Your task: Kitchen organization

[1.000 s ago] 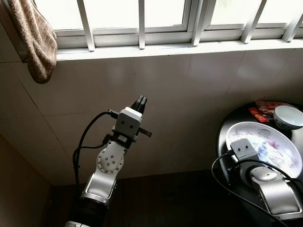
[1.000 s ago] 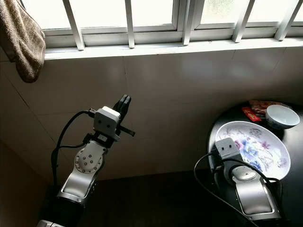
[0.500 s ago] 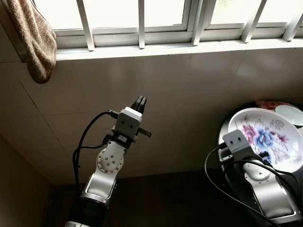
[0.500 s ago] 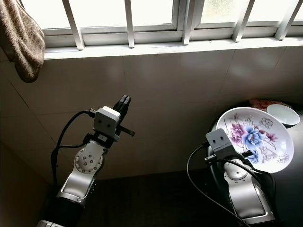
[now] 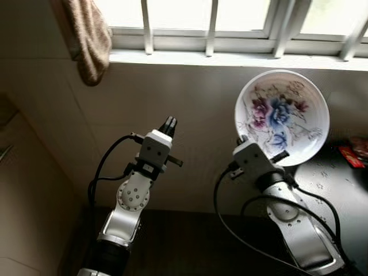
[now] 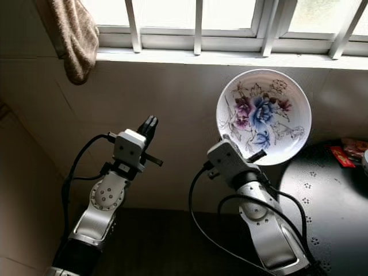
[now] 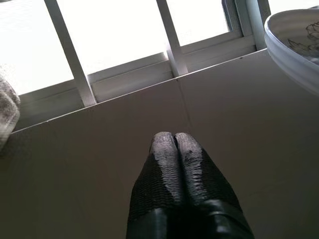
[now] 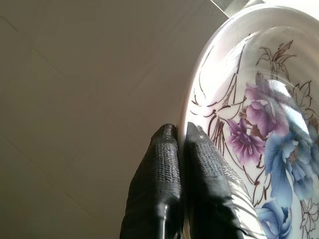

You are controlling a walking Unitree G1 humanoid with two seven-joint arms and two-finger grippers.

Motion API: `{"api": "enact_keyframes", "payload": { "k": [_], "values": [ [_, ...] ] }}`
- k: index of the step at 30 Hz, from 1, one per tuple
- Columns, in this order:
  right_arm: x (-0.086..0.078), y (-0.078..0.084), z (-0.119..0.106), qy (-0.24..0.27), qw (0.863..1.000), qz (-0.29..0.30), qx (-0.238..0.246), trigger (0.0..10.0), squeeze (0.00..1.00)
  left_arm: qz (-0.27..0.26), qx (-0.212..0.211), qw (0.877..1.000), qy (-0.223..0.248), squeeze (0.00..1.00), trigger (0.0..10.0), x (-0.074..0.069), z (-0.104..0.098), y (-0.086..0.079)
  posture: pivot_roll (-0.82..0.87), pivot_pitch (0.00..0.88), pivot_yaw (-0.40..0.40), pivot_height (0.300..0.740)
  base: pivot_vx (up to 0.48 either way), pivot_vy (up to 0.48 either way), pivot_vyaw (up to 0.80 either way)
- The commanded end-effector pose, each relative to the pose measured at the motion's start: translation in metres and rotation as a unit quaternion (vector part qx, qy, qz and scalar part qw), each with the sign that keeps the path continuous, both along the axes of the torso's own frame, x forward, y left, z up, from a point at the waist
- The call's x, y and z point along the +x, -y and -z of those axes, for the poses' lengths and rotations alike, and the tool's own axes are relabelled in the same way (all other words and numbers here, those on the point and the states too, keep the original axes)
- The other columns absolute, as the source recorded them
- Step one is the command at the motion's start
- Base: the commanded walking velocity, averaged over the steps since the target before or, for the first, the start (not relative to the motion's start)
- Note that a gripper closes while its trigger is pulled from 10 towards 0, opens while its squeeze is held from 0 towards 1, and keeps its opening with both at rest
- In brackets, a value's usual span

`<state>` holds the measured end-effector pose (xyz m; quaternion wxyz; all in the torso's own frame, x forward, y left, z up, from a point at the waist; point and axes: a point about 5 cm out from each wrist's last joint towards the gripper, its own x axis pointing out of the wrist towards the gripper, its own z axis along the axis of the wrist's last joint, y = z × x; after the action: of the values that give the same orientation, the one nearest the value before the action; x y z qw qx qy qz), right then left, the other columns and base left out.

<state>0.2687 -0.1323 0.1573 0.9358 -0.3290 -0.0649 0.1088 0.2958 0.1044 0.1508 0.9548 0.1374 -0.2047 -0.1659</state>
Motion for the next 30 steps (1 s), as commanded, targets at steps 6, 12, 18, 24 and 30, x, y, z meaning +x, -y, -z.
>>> {"api": "enact_keyframes", "payload": {
  "k": [6, 12, 18, 24, 30],
  "values": [
    [-0.001, -0.008, -0.003, 0.026, 0.999, -0.021, -0.004, 0.0, 0.00, 0.001, 0.007, 1.000, -0.002, 0.00, 10.0, 0.000, 0.001, 0.001, -0.10, 0.000, -0.032, 0.740, 0.000, 0.000, 0.80],
    [-0.001, -0.012, 0.002, 0.024, 0.999, -0.029, -0.005, 0.0, 0.00, 0.001, 0.009, 1.000, -0.001, 0.00, 10.0, 0.000, 0.002, 0.001, -0.10, 0.000, -0.032, 0.740, 0.000, 0.000, 0.80],
    [0.000, -0.014, 0.002, 0.027, 0.999, -0.034, -0.005, 0.0, 0.00, -0.001, 0.008, 1.000, -0.002, 0.00, 10.0, 0.000, 0.002, 0.001, -0.10, 0.000, -0.032, 0.740, 0.000, 0.000, 0.80],
    [0.000, -0.017, 0.003, 0.034, 0.999, -0.041, -0.011, 0.0, 0.00, -0.003, 0.008, 1.000, 0.000, 0.00, 10.0, 0.000, 0.001, 0.001, -0.09, 0.000, -0.033, 0.740, 0.000, 0.000, 0.80],
    [-0.002, -0.020, 0.002, 0.043, 0.998, -0.053, -0.010, 0.0, 0.00, -0.005, 0.008, 1.000, 0.002, 0.00, 10.0, 0.000, 0.001, 0.000, -0.10, 0.000, -0.033, 0.740, 0.000, 0.000, 0.80]
  ]
}}
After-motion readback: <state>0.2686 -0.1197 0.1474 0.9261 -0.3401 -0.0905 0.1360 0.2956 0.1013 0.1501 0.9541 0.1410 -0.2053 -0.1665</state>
